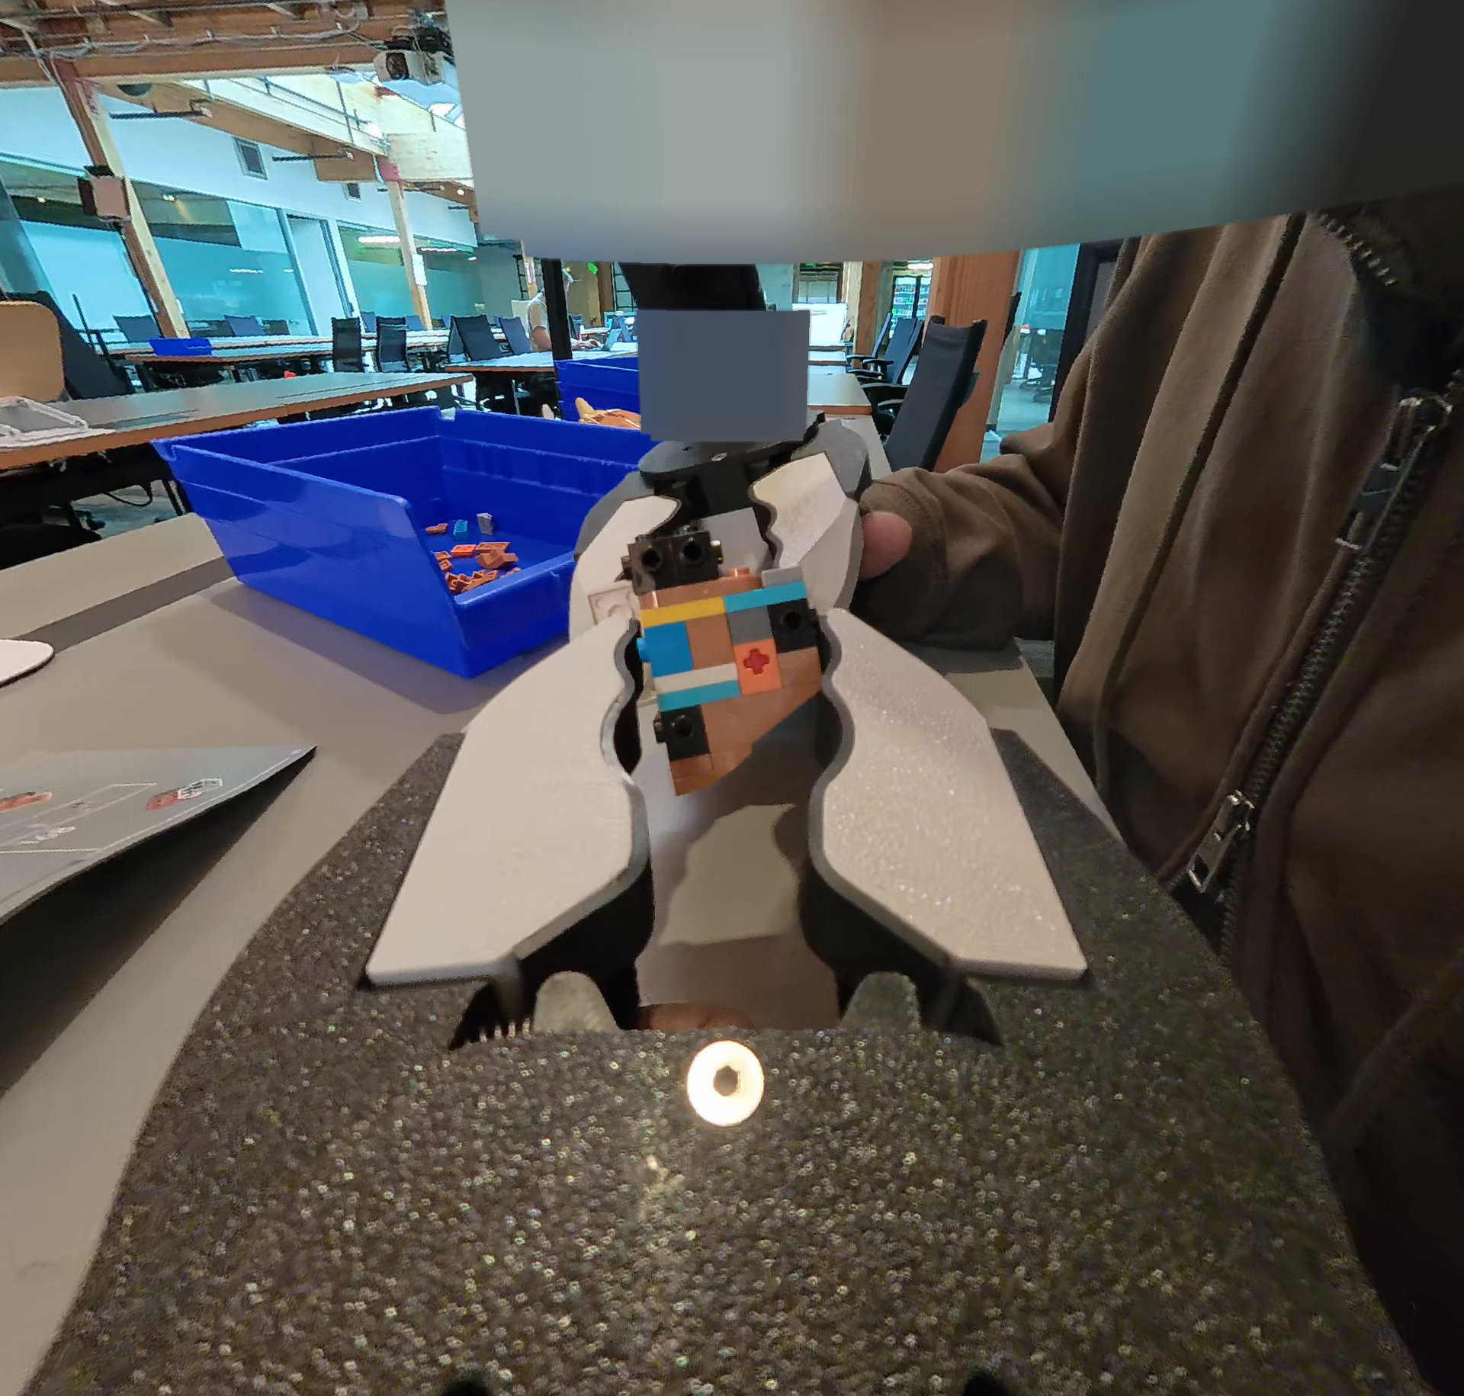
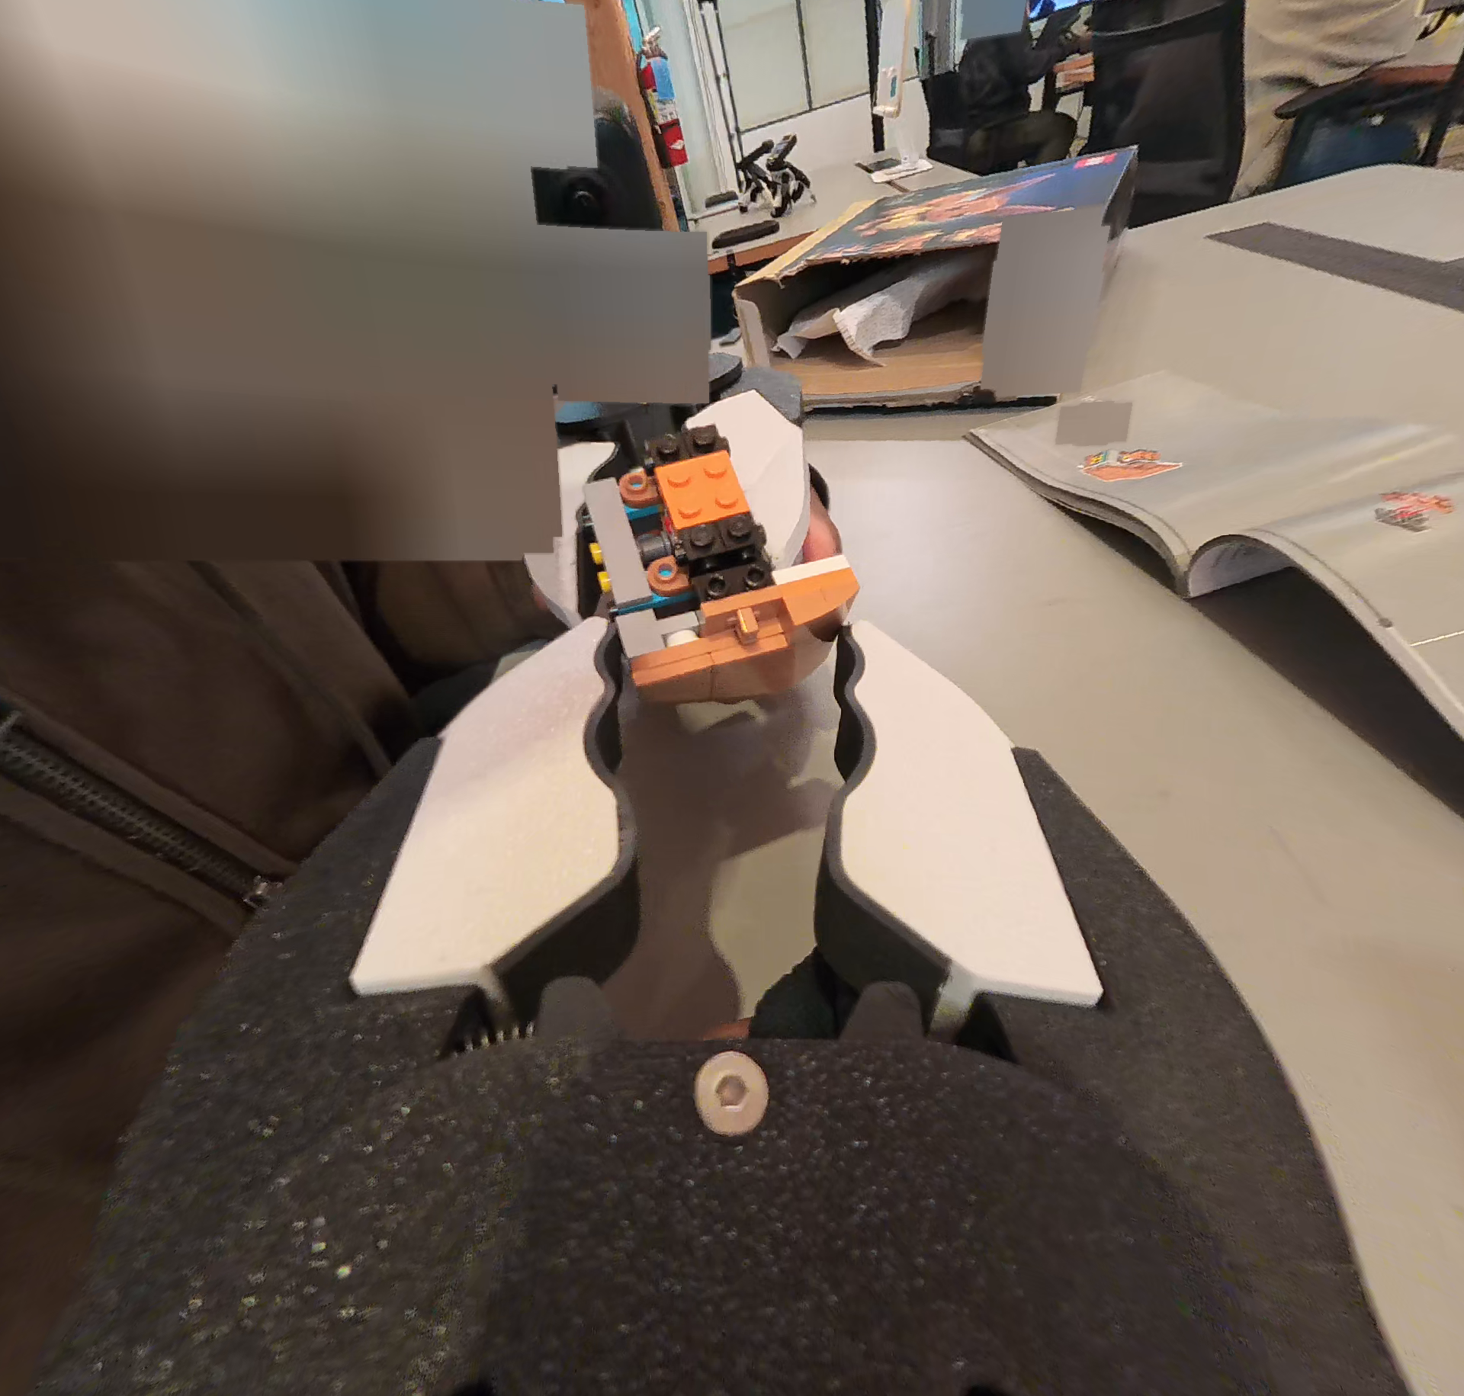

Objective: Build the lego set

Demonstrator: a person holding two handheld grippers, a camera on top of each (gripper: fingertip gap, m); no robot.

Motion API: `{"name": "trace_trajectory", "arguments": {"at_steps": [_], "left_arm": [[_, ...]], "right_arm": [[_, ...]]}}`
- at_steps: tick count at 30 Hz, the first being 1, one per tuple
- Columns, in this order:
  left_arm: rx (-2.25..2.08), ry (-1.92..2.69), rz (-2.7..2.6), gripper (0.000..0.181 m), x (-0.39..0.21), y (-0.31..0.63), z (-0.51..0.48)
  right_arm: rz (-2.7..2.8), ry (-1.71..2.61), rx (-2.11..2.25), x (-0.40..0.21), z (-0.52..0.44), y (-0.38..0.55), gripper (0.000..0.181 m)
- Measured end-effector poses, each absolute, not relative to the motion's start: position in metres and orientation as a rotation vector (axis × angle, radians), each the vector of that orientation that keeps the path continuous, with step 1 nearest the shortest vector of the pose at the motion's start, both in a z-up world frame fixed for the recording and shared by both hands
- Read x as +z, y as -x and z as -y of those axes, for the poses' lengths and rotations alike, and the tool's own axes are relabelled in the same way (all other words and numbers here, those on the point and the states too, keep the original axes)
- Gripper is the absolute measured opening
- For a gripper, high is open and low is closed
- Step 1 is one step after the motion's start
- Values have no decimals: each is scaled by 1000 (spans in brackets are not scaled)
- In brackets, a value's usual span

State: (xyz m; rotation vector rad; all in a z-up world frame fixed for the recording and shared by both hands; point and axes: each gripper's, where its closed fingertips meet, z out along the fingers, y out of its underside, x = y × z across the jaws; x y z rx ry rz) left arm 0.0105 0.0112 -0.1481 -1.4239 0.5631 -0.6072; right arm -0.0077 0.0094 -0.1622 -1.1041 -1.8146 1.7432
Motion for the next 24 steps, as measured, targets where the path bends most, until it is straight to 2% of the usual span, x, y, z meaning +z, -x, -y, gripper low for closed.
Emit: {"name": "trace_trajectory", "arguments": {"at_steps": [8, 17, 24], "left_arm": [[-648, 1401, -417, 41, -138, 9, -15], [-502, 1548, -453, 41, -159, 11, -24], [-357, 1928, -463, 41, -209, 22, -36]], "right_arm": [[1679, 1194, 1893, -151, -20, 11, 51], [1645, 1259, 1868, -157, -28, 17, 51], [1609, 1300, 1790, -161, -42, 22, 51]]}}
